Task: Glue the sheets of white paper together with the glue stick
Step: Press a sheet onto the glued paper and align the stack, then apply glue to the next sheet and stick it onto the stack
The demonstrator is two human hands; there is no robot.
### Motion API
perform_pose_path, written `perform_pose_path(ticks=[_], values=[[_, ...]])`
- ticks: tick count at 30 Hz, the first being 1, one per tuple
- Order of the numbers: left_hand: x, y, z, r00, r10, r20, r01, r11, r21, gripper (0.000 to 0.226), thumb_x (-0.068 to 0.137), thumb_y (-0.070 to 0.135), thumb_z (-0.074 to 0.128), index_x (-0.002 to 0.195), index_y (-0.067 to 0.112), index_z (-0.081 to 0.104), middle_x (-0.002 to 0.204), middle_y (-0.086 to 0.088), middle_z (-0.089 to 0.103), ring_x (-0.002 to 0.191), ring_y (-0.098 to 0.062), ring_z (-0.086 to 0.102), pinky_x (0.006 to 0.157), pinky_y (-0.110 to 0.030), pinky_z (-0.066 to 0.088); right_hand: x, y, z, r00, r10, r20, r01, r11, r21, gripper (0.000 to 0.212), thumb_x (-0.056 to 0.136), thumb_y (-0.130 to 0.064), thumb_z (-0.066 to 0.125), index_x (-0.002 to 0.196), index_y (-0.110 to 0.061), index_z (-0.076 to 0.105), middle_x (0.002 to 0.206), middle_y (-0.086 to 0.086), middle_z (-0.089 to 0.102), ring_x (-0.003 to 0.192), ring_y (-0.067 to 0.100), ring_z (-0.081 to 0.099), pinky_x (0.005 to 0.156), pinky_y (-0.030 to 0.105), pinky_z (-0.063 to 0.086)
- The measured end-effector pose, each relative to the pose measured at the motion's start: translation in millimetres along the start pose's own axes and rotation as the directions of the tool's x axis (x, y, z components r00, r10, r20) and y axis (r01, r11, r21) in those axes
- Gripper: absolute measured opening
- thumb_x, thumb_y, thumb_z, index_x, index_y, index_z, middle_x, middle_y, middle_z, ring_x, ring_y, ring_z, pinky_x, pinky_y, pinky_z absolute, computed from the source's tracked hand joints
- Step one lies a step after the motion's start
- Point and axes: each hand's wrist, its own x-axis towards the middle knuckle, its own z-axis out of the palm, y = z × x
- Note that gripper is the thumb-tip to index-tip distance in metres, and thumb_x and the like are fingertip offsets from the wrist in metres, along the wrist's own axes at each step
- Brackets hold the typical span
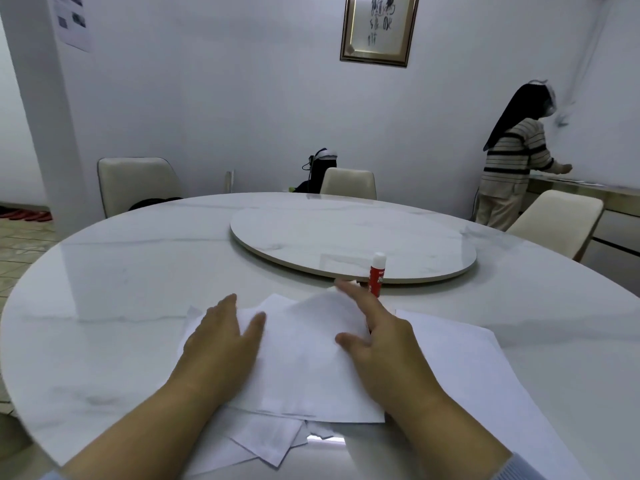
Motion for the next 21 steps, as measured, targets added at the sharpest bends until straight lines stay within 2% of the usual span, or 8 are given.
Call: perform_pose_path(ticks=[2,4,6,9,12,15,17,21], values=[[1,-1,-7,0.99,-0.04,-0.133,0.006,0.97,-0.245,0.047,0.097,0.038,0.033,0.137,0.014,0.039,0.141,-0.009,0.044,0.13,-0.027,0.04,0.104,-0.036,0.029,2,-4,-11,0.995,-0.047,-0.092,0.054,0.995,0.082,0.037,0.083,-0.002,0.067,0.087,-0.039,0.071,0.079,-0.021,0.07,0.079,-0.003,0.065,0.069,0.002,0.042],[1,-1,-13,0.979,-0.085,-0.184,0.008,0.923,-0.385,0.033,0.099,0.035,0.029,0.114,0.015,0.051,0.117,-0.006,0.055,0.11,-0.027,0.048,0.089,-0.035,0.033,6,-11,-34,0.97,-0.034,-0.239,0.097,0.962,0.257,0.034,0.078,0.004,0.07,0.071,-0.03,0.073,0.064,-0.021,0.072,0.067,-0.008,0.066,0.066,0.003,0.045],[1,-1,-14,0.981,-0.066,-0.184,0.0,0.94,-0.341,0.03,0.098,0.034,0.03,0.091,0.017,0.054,0.098,-0.005,0.059,0.1,-0.03,0.051,0.083,-0.036,0.035,13,-19,-68,0.894,0.06,-0.444,0.177,0.863,0.473,0.023,0.078,0.0,0.07,0.077,-0.023,0.073,0.066,-0.018,0.073,0.066,-0.007,0.066,0.066,0.006,0.05],[1,-1,-7,0.996,0.043,-0.072,-0.048,0.997,-0.058,0.03,0.092,0.044,0.037,0.09,0.023,0.058,0.099,0.004,0.061,0.103,-0.022,0.055,0.092,-0.039,0.041,33,-16,-114,0.734,0.248,-0.632,0.227,0.787,0.573,0.019,0.088,-0.01,0.064,0.102,-0.019,0.073,0.088,-0.008,0.074,0.078,0.005,0.067,0.077,0.015,0.054],[-3,3,-1,0.99,0.136,0.044,-0.142,0.974,0.178,0.039,0.081,0.063,0.047,0.104,0.033,0.057,0.112,0.016,0.055,0.112,-0.009,0.049,0.096,-0.03,0.035,69,6,-129,0.674,0.349,-0.651,0.092,0.835,0.543,0.043,0.086,0.001,0.05,0.122,-0.018,0.064,0.092,0.001,0.067,0.062,0.011,0.055,0.06,0.018,0.048],[-8,3,-1,0.975,0.194,0.109,-0.215,0.946,0.243,0.062,0.072,0.073,0.048,0.123,0.038,0.046,0.129,0.022,0.043,0.127,-0.004,0.037,0.105,-0.029,0.026,99,35,-118,0.679,0.436,-0.591,-0.116,0.858,0.5,0.058,0.084,0.007,0.046,0.136,-0.018,0.052,0.127,0.008,0.059,0.091,0.023,0.061,0.086,0.033,0.054],[-9,2,-1,0.97,0.203,0.13,-0.231,0.937,0.262,0.07,0.071,0.075,0.048,0.129,0.038,0.042,0.136,0.021,0.038,0.131,-0.005,0.033,0.109,-0.029,0.022,110,53,-104,0.678,0.474,-0.562,-0.256,0.869,0.424,0.06,0.087,0.008,0.044,0.142,-0.016,0.042,0.141,0.012,0.048,0.116,0.031,0.055,0.102,0.037,0.046],[-9,4,-2,0.974,0.191,0.126,-0.216,0.946,0.24,0.073,0.072,0.073,0.051,0.135,0.038,0.04,0.147,0.018,0.032,0.137,-0.006,0.028,0.113,-0.027,0.02,122,82,-81,0.67,0.554,-0.495,-0.466,0.832,0.3,0.061,0.091,0.008,0.037,0.147,-0.014,0.033,0.151,0.009,0.036,0.13,0.034,0.043,0.103,0.034,0.037]])
